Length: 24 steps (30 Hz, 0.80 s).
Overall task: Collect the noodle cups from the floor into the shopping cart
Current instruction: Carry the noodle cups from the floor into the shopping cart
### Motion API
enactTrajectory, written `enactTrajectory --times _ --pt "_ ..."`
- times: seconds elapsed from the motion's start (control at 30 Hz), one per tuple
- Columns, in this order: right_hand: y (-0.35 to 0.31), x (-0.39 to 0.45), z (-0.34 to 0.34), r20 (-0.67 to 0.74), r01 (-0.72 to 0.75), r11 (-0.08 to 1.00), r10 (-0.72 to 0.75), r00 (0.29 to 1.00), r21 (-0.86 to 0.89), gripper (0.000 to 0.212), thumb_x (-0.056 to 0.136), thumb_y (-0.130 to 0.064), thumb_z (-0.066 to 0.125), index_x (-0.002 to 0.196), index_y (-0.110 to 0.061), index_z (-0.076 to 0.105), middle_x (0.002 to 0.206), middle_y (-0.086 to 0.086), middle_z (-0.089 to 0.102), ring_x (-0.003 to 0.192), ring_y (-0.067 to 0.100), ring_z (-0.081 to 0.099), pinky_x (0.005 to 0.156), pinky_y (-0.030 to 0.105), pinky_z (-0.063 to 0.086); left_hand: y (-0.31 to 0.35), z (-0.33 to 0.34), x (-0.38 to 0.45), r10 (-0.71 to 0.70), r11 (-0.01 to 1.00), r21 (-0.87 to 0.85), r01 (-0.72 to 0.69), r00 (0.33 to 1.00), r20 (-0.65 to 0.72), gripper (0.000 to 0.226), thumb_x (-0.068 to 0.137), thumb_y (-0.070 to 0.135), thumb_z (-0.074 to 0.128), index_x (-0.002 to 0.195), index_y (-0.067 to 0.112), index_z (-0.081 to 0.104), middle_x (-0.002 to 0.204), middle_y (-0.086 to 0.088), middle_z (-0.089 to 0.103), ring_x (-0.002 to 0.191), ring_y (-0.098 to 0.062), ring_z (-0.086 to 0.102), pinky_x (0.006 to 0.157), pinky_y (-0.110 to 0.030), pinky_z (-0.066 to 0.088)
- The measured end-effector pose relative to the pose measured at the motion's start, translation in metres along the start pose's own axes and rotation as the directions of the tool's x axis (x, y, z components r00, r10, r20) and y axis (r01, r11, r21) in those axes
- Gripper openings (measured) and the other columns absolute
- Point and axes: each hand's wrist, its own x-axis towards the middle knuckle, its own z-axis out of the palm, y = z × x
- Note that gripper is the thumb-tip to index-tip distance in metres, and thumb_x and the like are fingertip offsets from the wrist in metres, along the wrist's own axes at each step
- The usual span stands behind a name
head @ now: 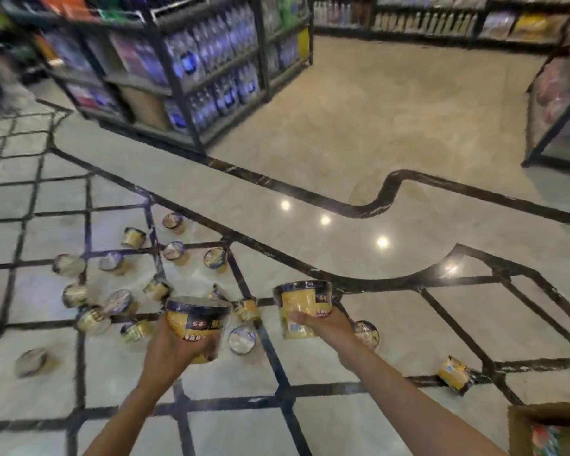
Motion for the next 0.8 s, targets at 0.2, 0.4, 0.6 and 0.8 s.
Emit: enactTrajectory --times 0.2,0.4,0.6,0.8 --pt "-0.090 -0.110 0.113 0.306 0.095 0.988 -0.052 0.950 -0.126 0.063 0.051 -0.053 0.087 0.102 -0.022 0.069 0.099 -0.004 0.074 0.090 0.009 0.068 0.076 0.025 0.053 0.013 -0.154 -0.125 -0.149 0.982 -0.159 0.104 0.941 -0.305 0.076 0.056 0.029 0.091 0.116 0.017 0.047 0.099 0.003 0.061 0.087 -0.017 0.058 0.068 -0.028 0.043" --pt "-0.104 -0.197 0.229 0.591 0.228 0.941 -0.038 0.806 -0.250 0.058 0.053 -0.053 0.084 0.099 -0.021 0.071 0.094 -0.006 0.074 0.092 0.013 0.065 0.073 0.025 0.048 -0.044 -0.255 -0.262 -0.294 0.952 -0.251 0.178 0.762 -0.576 0.063 0.058 0.024 0.091 0.106 0.020 0.050 0.080 0.017 0.061 0.082 -0.006 0.061 0.058 -0.015 0.041" --pt "-0.071 -0.297 0.367 0.797 0.389 0.872 0.002 0.604 -0.297 0.033 0.068 -0.037 0.082 0.093 -0.021 0.068 0.085 -0.008 0.071 0.076 0.004 0.064 0.059 0.015 0.047 -0.128 -0.337 -0.418 -0.459 0.888 -0.387 0.248 0.500 -0.734 0.068 0.052 0.034 0.093 0.105 0.021 0.054 0.085 0.012 0.063 0.075 -0.005 0.060 0.059 -0.017 0.042" --pt "0.002 -0.420 0.522 0.931 0.535 0.785 0.143 0.335 -0.313 0.045 0.058 -0.043 0.085 0.095 -0.022 0.069 0.089 -0.005 0.075 0.089 0.012 0.069 0.078 0.026 0.051 -0.229 -0.397 -0.595 -0.597 0.787 -0.512 0.345 0.213 -0.774 0.074 0.043 0.057 0.089 0.104 0.024 0.064 0.083 0.008 0.072 0.076 -0.004 0.069 0.063 -0.029 0.055"
